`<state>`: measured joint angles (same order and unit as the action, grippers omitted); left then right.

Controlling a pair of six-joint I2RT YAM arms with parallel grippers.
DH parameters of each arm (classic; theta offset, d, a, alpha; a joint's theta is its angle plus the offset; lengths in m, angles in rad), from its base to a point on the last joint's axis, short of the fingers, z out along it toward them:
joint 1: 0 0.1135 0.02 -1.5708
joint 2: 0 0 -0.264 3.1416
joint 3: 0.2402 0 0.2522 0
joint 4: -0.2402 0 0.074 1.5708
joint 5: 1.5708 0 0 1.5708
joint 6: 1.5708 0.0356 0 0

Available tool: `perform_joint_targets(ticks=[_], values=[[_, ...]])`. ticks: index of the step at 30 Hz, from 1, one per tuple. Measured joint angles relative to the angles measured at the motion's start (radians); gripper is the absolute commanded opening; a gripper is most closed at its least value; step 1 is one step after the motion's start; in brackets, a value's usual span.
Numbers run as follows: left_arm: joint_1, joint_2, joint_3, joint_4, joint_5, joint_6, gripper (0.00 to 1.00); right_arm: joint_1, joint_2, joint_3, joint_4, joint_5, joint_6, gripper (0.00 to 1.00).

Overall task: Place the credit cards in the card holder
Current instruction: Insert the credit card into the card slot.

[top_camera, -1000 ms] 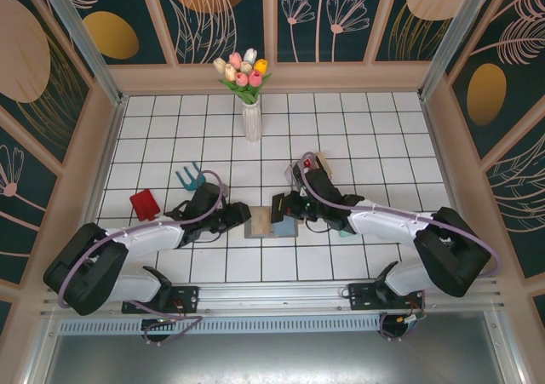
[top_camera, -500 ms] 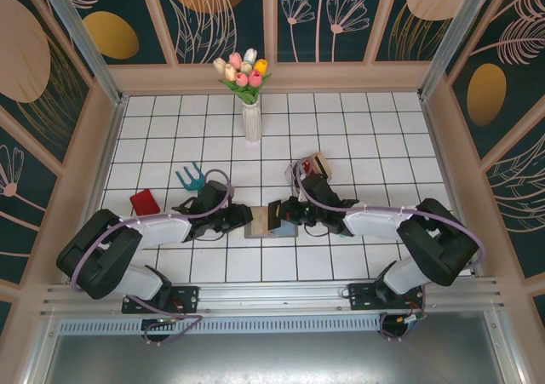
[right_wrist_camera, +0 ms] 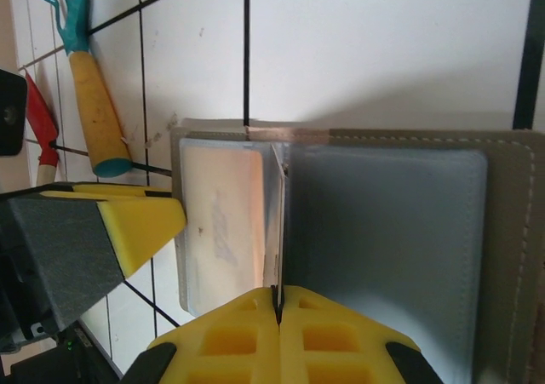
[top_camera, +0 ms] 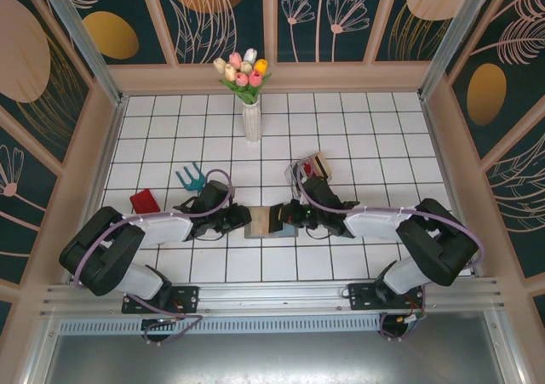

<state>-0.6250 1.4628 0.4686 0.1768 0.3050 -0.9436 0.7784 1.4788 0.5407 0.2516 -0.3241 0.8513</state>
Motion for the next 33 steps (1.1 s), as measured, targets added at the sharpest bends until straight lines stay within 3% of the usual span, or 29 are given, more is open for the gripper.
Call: perform_joint_targets(ticks=[8,27,33], values=[[-0.004,0.018,0.007,0.021,0.001,-0.001,0.21,0.003,0.041,-0.003,0.073,-0.034,0.008,0.01],[-0.01,0.023,0.008,0.029,-0.004,-0.019,0.23,0.032,0.16,0.007,0.224,-0.087,0.092,0.03],[-0.011,0.023,0.007,0.029,-0.015,-0.03,0.25,0.055,0.193,0.048,0.224,-0.085,0.106,0.11]])
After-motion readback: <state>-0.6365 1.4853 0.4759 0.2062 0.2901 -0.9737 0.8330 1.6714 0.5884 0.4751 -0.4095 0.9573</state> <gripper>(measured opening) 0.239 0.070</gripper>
